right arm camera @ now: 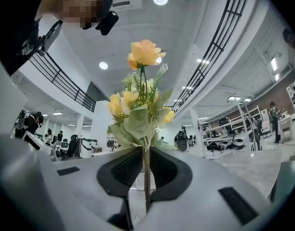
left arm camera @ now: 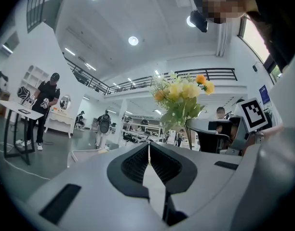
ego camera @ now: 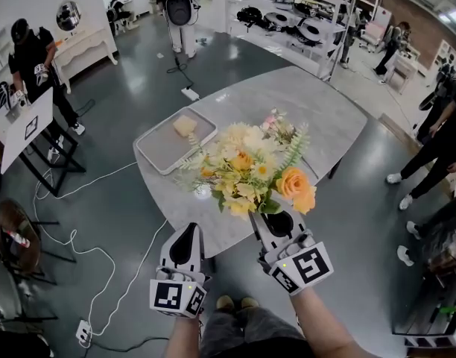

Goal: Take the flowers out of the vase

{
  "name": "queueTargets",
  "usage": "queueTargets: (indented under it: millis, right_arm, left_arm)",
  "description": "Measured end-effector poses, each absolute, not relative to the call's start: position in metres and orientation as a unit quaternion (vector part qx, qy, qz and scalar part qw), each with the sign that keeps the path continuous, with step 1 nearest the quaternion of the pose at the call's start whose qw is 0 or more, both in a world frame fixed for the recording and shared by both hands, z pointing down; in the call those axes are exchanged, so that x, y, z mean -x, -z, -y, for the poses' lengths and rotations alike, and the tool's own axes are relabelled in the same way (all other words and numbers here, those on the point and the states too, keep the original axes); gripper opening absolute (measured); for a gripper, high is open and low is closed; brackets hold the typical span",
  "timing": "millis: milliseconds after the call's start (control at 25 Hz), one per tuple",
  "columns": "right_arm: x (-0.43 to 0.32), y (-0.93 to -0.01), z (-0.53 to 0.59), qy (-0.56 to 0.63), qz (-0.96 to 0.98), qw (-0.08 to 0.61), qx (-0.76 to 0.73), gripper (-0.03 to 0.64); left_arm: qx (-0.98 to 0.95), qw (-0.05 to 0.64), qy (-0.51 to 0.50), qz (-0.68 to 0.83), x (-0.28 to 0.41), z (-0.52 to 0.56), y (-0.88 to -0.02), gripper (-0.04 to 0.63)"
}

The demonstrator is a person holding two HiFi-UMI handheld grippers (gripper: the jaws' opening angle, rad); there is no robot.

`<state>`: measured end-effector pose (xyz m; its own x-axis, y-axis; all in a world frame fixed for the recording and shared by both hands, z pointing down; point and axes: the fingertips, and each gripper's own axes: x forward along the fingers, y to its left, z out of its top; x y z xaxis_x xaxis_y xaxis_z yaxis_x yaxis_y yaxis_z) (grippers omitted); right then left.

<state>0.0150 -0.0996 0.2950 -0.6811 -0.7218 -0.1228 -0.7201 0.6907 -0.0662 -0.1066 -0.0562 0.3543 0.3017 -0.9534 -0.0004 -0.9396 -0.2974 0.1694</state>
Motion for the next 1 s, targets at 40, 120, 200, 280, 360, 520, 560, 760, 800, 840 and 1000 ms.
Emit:
queueTargets:
  millis: [40, 120, 200, 280, 360, 520, 560, 760, 800, 840, 1000]
  right_arm:
    - [-0.0154, -0.2947, 0.0994, 0.007, -0.917, 0.071, 0.392, 0.060]
    - [-0.0157, -0.2942, 0.0990, 0.008, -0.918, 0.072, 0.390, 0.059]
    - [-0.0157, -0.2938, 0.0992, 0.008, -0.918, 0.073, 0.389, 0.059]
    - [-0.0161, -0.2933, 0.0993, 0.008, -0.919, 0.074, 0.388, 0.058]
    - [-0.0162, -0.2926, 0.0985, 0.008, -0.919, 0.074, 0.387, 0.059]
    - [-0.0163, -0.2913, 0.0975, 0.008, -0.920, 0.073, 0.384, 0.060]
    - [-0.0164, -0.2912, 0.0976, 0.008, -0.921, 0.073, 0.383, 0.059]
    - [-0.0177, -0.2908, 0.0966, 0.009, -0.923, 0.072, 0.379, 0.060]
    - [-0.0181, -0.2901, 0.0960, 0.010, -0.923, 0.072, 0.378, 0.059]
    - [-0.0182, -0.2892, 0.0957, 0.010, -0.923, 0.073, 0.377, 0.059]
    - [-0.0175, -0.2871, 0.0950, 0.011, -0.924, 0.075, 0.375, 0.059]
  left_arm:
    - [-0.803, 0.068, 0.050, 0.590, 0.1067, 0.0556, -0.3535, 0.021]
    - [-0.801, 0.067, 0.051, 0.593, 0.1069, 0.0547, -0.3529, 0.021]
    - [-0.799, 0.067, 0.051, 0.595, 0.1069, 0.0544, -0.3525, 0.021]
    - [-0.798, 0.066, 0.052, 0.596, 0.1063, 0.0542, -0.3520, 0.021]
    - [-0.797, 0.066, 0.052, 0.598, 0.1061, 0.0530, -0.3515, 0.021]
    - [-0.795, 0.066, 0.052, 0.600, 0.1059, 0.0512, -0.3498, 0.021]
    - [-0.795, 0.066, 0.052, 0.600, 0.1057, 0.0512, -0.3495, 0.021]
    - [-0.792, 0.068, 0.051, 0.604, 0.1041, 0.0491, -0.3494, 0.021]
    - [-0.792, 0.068, 0.051, 0.605, 0.1037, 0.0484, -0.3490, 0.021]
    - [-0.792, 0.068, 0.051, 0.605, 0.1035, 0.0480, -0.3484, 0.021]
    - [-0.790, 0.069, 0.049, 0.607, 0.1040, 0.0467, -0.3472, 0.021]
